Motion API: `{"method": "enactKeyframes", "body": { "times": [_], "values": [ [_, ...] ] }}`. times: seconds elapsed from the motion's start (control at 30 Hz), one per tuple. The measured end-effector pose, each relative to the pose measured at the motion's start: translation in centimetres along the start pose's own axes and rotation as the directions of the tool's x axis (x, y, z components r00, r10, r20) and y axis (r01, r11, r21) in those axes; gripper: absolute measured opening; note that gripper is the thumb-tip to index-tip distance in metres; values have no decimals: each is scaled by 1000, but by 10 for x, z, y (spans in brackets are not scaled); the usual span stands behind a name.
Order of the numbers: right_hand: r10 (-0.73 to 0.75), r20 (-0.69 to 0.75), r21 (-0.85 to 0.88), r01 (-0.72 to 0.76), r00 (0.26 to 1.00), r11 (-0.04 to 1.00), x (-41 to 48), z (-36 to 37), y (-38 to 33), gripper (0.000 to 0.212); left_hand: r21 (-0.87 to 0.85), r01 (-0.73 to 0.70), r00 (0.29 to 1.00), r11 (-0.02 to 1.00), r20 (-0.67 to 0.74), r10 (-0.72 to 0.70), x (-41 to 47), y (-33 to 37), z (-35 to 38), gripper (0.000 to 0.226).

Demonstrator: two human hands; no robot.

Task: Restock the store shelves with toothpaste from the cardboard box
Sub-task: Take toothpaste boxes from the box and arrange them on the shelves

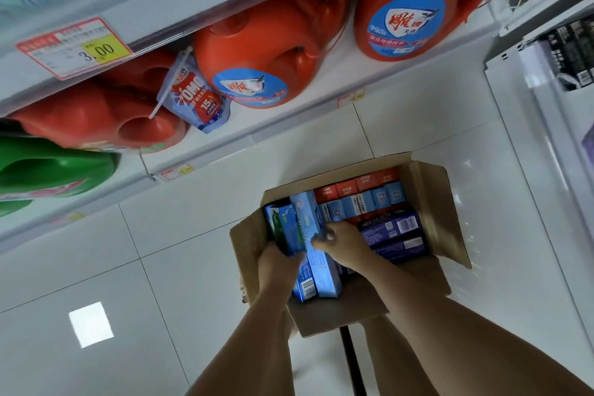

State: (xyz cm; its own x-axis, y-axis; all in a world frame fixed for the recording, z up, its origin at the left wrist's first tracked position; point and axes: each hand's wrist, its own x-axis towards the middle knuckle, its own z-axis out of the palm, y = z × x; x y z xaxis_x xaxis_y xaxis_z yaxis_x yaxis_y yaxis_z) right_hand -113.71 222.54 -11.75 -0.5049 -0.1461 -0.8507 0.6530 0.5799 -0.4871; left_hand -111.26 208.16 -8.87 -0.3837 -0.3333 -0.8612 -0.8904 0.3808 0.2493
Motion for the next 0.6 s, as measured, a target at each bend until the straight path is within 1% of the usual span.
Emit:
{"method": "enactKeyframes", "body": {
  "times": [0.07, 0.1, 0.13, 0.2, 0.27, 0.3, 0.37, 0.4, 0.43, 0.5, 0.53, 0.57, 0.6],
  "values": [
    [-19, 13, 26, 18, 1000, 999, -8, -8, 5, 48, 34, -13, 1000, 999, -12, 14, -4, 5, 8, 38],
    [-16, 35, 46, 15, 999, 999, -12, -13, 6, 51, 53, -19, 1000, 998, 4, 18, -6, 8, 11, 42],
    [-19, 56, 75, 15, 998, 997, -17, -19, 7, 47, 59, -13, 1000, 998, 23, 12, -8, 12, 15, 46],
    [-8, 112, 148, -9, 994, 989, -31, -32, 1, 31, 37, 18, 999, 999, 27, -19, -16, 16, 18, 57],
    [20, 166, 216, -56, 986, 975, -48, -46, -9, 28, 31, 38, 999, 999, -3, -37, -29, 23, 14, 68],
    [32, 188, 253, -79, 982, 964, -57, -53, -13, 30, 43, 38, 999, 998, -17, -37, -37, 25, 11, 67],
    [29, 216, 346, -104, 976, 932, -74, -67, -21, 38, 49, 48, 999, 998, -10, -48, -54, 34, -1, 55],
    [29, 232, 385, -119, 972, 915, -84, -76, -26, 46, 26, 52, 998, 998, 22, -52, -62, 39, -10, 42],
    [32, 239, 404, -130, 971, 905, -92, -85, -32, 54, -45, 56, 995, 997, 79, -52, -70, 45, -17, 29],
    [42, 222, 413, -133, 974, 901, -111, -103, -50, 62, -257, 121, 962, 959, 268, -50, -87, 56, -33, 16],
    [41, 206, 413, -124, 978, 902, -121, -113, -61, 59, -346, 158, 941, 925, 336, -35, -97, 61, -43, 9],
    [35, 192, 415, -113, 981, 903, -132, -122, -70, 49, -421, 173, 929, 890, 370, -6, -107, 66, -52, 8],
    [27, 184, 435, -106, 982, 894, -146, -132, -80, 37, -474, 190, 914, 860, 405, 21, -120, 74, -62, 15]
  ]
}}
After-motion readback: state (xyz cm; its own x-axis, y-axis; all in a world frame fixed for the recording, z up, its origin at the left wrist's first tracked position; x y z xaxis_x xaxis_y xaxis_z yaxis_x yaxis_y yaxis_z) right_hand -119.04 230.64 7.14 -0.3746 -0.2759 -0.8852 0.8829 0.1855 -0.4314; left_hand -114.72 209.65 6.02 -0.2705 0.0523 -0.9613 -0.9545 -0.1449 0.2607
